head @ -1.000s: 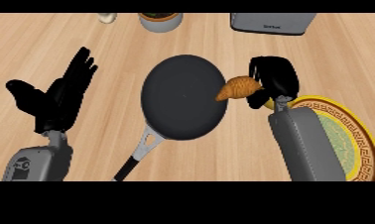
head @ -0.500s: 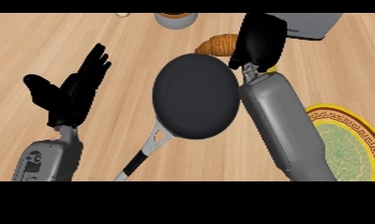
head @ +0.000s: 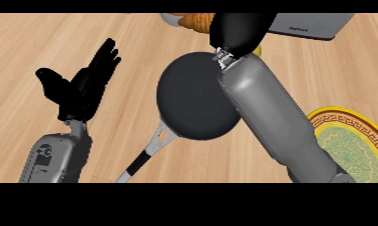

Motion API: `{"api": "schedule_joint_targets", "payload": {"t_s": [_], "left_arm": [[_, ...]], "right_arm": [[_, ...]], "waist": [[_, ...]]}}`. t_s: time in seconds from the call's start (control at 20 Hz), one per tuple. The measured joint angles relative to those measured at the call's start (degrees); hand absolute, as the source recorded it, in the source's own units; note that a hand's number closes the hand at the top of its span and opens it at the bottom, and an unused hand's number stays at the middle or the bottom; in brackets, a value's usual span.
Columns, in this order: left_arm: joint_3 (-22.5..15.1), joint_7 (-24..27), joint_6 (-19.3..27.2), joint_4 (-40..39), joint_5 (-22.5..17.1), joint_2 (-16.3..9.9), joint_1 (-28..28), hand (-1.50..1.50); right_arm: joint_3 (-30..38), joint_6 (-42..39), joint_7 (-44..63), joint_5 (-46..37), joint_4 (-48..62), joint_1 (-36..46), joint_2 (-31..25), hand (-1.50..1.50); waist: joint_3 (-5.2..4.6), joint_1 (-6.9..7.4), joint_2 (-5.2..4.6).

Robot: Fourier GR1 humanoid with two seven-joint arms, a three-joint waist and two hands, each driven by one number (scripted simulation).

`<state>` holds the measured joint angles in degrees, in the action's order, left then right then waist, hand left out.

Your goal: Pick the lemon from the plate and place it in the pan

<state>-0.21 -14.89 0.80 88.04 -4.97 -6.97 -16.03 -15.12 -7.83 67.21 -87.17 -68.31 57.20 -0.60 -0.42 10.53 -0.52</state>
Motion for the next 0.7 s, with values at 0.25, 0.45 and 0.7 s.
{"api": "schedule_joint_targets", "payload": {"t_s": [0.25, 0.45, 0.7], "left_arm": [[1.07, -0.07, 0.5, -0.55, -0.11, -0.37, -0.51, 0.0], [2.27, -0.1, 0.91, -0.51, -0.31, -0.95, -0.19, 0.0], [2.98, 0.22, 1.54, -0.65, -0.21, -0.98, 0.16, 0.0]], "right_arm": [[-2.11, 1.46, 3.06, 0.48, 1.29, 1.17, -0.13, 1.5], [-3.29, 2.59, 3.93, 0.95, 1.18, -0.26, -0.15, 1.5], [-6.54, 5.97, 4.22, 3.02, 1.24, -4.96, -0.14, 1.5]], "waist": [[0.15, -1.53, 0.02], [0.24, -3.23, 0.22], [0.35, -4.76, 0.07]]}}
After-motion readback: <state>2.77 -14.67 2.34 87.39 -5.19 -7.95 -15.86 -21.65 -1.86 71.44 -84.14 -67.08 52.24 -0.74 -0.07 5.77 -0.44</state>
